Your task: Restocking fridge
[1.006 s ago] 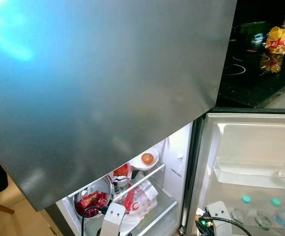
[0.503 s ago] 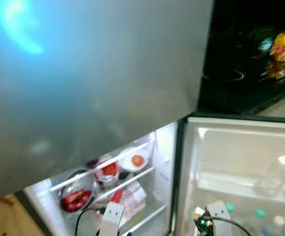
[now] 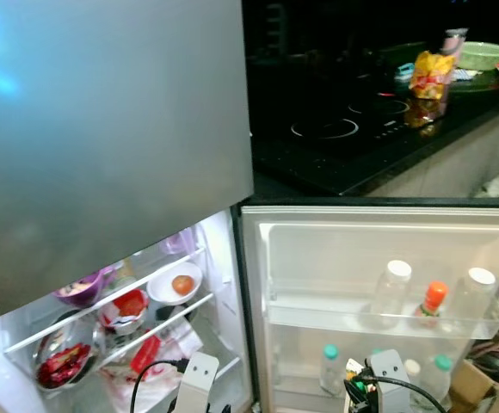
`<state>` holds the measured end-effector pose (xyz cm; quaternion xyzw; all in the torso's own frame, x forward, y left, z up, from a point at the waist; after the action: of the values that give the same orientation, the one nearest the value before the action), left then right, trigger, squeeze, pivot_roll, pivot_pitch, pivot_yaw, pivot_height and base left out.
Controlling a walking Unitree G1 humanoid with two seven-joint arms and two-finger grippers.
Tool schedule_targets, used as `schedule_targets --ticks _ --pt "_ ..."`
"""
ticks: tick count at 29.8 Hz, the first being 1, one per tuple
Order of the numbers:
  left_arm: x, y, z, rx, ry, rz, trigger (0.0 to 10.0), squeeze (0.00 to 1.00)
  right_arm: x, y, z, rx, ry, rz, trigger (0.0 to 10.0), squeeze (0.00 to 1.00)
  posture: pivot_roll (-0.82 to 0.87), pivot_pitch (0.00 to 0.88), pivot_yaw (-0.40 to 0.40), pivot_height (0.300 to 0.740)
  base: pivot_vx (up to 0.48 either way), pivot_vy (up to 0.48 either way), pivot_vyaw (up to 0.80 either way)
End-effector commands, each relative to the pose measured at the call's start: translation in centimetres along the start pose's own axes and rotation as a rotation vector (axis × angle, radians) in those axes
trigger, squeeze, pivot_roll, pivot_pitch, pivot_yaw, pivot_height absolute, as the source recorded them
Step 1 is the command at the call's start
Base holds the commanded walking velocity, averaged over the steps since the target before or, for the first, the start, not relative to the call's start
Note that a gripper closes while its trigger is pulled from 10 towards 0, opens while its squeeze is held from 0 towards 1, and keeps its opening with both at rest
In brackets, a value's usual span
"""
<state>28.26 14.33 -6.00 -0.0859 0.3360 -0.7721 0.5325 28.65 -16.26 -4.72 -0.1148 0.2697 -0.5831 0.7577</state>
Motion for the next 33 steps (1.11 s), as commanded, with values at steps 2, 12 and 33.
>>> schedule_targets --ticks 2,12,33 --pt "-0.7 -0.3 -0.8 -0.019 0.025 0.018 10.0 0.0 -1.5 0.7 1.0 0.034 0.009 0.062 10.0 0.0 -0.04 0.077 0.037 0.74 0.0 0.0 0.0" --pt "-0.7 -0.4 -1.1 -0.028 0.046 0.03 10.0 0.0 -4.9 0.6 0.2 -0.029 0.072 0.321 10.0 0.0 -0.04 0.08 0.03 0.74 0.0 0.0 0.0" --pt "-0.5 -0.4 -0.4 0.013 0.015 0.028 10.0 0.0 -4.9 0.7 0.0 -0.031 0.066 0.307 10.0 0.0 -0.03 0.08 0.034 0.74 0.278 0.0 0.0"
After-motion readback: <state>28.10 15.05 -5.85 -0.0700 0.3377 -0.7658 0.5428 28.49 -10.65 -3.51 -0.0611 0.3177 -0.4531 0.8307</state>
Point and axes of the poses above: a point about 5 cm out from each wrist's last joint towards the gripper, its own y axis pointing out of the wrist towards the gripper, its own z axis along the axis of the wrist's last joint, x = y × z, the point moved 4 cm from there along y, pointing out of the wrist towards the gripper, and after that the axes turned 12 degrees about y, right-handed, at the moved point
